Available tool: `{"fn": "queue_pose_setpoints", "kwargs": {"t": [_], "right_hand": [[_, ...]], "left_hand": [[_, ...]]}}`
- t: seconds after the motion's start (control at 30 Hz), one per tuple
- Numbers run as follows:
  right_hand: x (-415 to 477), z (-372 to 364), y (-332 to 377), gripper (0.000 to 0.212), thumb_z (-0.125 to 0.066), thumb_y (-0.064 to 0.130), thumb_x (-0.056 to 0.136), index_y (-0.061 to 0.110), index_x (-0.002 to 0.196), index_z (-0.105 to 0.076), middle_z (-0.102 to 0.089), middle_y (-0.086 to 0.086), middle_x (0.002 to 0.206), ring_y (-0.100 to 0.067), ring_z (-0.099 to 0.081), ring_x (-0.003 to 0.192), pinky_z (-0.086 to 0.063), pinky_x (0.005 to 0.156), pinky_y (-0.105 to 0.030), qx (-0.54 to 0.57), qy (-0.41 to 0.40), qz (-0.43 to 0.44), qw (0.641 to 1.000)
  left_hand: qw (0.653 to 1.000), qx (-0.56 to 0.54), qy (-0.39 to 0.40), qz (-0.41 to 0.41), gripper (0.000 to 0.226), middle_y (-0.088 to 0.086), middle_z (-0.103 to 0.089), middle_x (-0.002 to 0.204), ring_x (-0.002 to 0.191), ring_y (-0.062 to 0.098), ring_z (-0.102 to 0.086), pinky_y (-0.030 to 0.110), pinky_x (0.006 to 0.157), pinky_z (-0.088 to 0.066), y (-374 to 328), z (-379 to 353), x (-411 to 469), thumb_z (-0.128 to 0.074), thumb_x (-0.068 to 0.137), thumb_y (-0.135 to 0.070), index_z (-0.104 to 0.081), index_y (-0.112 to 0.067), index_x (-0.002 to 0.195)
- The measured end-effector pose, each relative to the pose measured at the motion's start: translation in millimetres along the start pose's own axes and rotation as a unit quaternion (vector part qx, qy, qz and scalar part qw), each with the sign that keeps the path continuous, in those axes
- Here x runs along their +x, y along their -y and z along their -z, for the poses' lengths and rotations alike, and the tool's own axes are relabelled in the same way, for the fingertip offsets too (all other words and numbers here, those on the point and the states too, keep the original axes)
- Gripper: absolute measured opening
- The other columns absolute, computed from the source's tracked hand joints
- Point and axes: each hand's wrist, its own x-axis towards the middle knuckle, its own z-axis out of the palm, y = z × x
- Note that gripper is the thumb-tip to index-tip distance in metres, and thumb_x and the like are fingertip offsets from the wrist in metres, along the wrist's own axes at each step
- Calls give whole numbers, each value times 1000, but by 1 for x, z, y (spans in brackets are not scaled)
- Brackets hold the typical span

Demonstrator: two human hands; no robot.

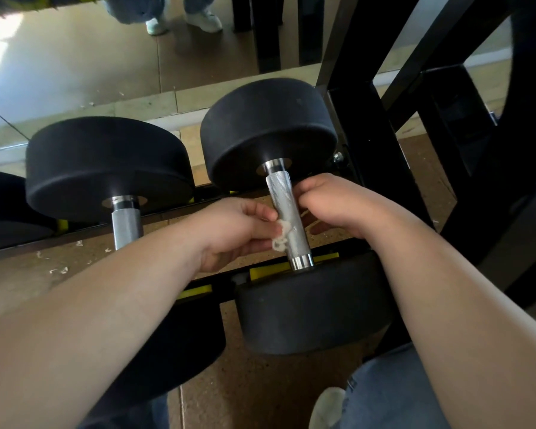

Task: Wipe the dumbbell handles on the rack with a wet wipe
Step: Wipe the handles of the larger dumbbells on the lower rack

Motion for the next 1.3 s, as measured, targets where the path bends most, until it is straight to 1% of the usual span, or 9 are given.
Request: {"fn": "queue_pose_setpoints", "kwargs": {"t": [0.13, 0.2, 0.37, 0.43, 0.7, 0.93, 1.07, 1.17, 1.3], "right_hand": [[-1, 1, 0, 35, -44, 8, 100, 25, 109, -72, -76, 2, 101, -16, -72, 94, -60, 88, -41, 3, -1, 1, 1000], [-1, 2, -1, 34, -44, 8, 101, 24, 109, -72, -76, 1, 101, -16, -73, 93, -60, 90, -42, 2, -2, 1, 1000], [0, 0, -1, 36, -42, 5, 98, 22, 107, -73, -77, 0, 98, -17, -74, 92, -60, 90, -44, -5, 2, 0, 1000], [1, 1, -2, 36, -42, 5, 98, 23, 107, -72, -77, 0, 99, -17, -74, 93, -60, 90, -44, -9, 3, -4, 1000], [0, 9, -6, 35, -47, 10, 101, 26, 123, -69, -75, 1, 103, -17, -71, 97, -59, 87, -39, 15, -13, -2, 1000], [6, 7, -8, 34, -45, 9, 99, 27, 111, -71, -76, 3, 99, -16, -73, 95, -59, 82, -37, 13, -17, -7, 1000], [7, 7, -10, 34, -45, 10, 100, 27, 116, -70, -75, 1, 101, -17, -72, 95, -58, 80, -36, 8, -10, -3, 1000], [8, 8, -11, 30, -47, 14, 100, 27, 114, -70, -74, 0, 101, -18, -72, 95, -60, 88, -41, 2, -19, 5, 1000], [7, 5, -9, 24, -50, 18, 99, 24, 107, -72, -76, -2, 103, -19, -73, 95, -61, 90, -46, -24, -11, 22, 999]], "left_hand": [[989, -124, -63, -48, 35, 11, -72, 113, 90, 14, -71, 19, 65, -59, -7, 1, 14, -58, 96, 8, -62, -6, 128], [986, -140, -63, -58, 33, 9, -72, 112, 92, 12, -68, 16, 66, -57, -12, 1, 19, -55, 98, 6, -66, -5, 127], [985, 141, 84, 53, 28, 10, -66, 95, 85, 16, -62, 26, 81, -52, 9, -2, 10, -52, 98, 8, -72, -11, 105], [973, 189, 103, 85, 30, 9, -66, 89, 75, 14, -62, 23, 73, -52, 14, -9, 10, -50, 97, 10, -70, -11, 102], [991, -121, -3, -50, 47, 11, -71, 117, 92, 12, -63, 15, 64, -51, -8, -9, 35, -37, 97, 14, -69, -12, 119], [969, 179, 157, 67, 31, 14, -65, 103, 82, 16, -59, 23, 74, -48, 21, -4, 18, -52, 95, 9, -69, -4, 118], [998, -54, 1, -8, 23, 10, -70, 89, 70, 9, -67, 16, 63, -57, 4, -3, 22, -50, 97, 11, -67, -1, 106], [960, -248, -115, -54, 6, 5, -77, 81, 65, 6, -72, 13, 58, -55, -13, 3, 21, -64, 96, -4, -70, -4, 96], [993, -85, -73, -49, 6, -1, -74, 75, 63, 2, -68, 11, 59, -53, -8, -10, 4, -74, 90, -10, -70, -8, 87]]}}
